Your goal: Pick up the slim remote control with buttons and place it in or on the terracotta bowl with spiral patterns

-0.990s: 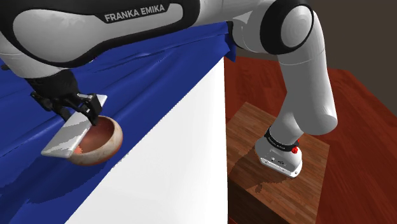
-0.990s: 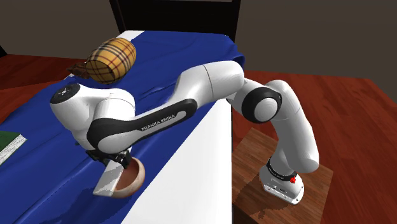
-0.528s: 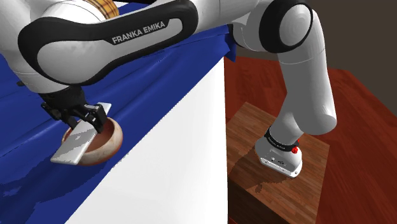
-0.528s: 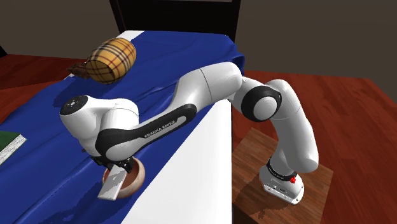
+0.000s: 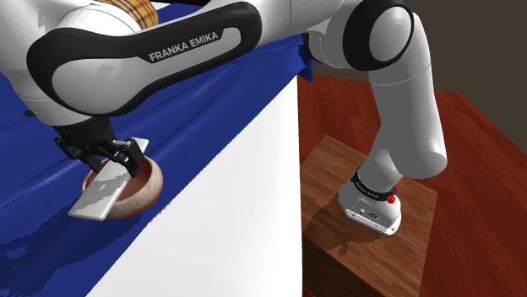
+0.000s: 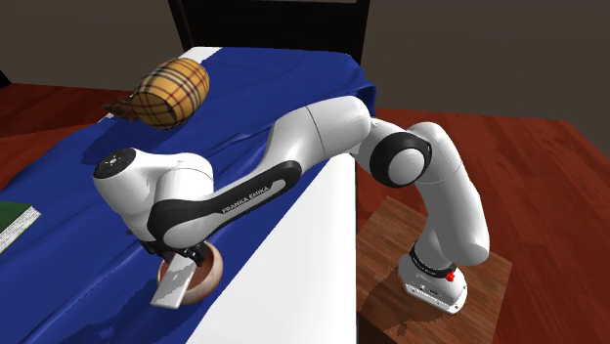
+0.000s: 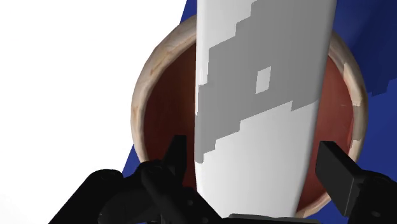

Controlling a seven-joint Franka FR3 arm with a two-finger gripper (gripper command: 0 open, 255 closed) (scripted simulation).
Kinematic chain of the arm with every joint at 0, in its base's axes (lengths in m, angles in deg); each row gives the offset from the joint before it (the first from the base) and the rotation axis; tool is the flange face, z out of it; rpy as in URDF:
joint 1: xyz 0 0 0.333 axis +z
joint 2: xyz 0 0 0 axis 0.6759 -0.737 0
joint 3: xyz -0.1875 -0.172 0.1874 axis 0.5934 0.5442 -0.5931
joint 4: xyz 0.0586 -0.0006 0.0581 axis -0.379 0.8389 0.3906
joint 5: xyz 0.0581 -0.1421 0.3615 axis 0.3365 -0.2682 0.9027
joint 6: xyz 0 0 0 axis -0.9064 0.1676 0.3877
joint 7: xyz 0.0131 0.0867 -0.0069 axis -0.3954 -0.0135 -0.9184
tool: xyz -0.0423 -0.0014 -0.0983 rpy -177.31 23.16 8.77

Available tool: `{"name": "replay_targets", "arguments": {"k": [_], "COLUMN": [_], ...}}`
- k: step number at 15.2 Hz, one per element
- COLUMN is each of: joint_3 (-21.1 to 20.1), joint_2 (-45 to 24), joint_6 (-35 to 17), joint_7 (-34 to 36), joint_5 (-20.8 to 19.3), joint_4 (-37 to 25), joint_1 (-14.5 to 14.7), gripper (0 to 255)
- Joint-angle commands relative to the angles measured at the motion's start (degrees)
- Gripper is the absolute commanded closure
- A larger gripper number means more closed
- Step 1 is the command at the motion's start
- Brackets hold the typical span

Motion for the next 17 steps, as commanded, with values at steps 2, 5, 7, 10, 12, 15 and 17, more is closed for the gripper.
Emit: {"name": "replay_targets", "arguments": {"k": [2,5,7,10,12,15,17], "joint_3": [0.0,0.0,-0.2,-0.2,-0.2,-0.2,-0.2], "joint_2": [0.0,0.0,0.2,0.0,0.0,0.0,0.0], "joint_6": [0.0,0.0,3.7,7.3,7.3,7.3,7.3], "joint_7": [0.0,0.0,-0.4,-0.8,-0.8,-0.8,-0.8], "joint_5": [0.0,0.0,0.3,0.3,0.3,0.3,0.3], "joint_4": [0.0,0.0,-3.7,-7.7,-7.7,-7.7,-7.7], "joint_1": [0.0,0.0,0.7,1.6,1.6,1.6,1.6], "gripper": [0,0,0,0,0,0,0]}}
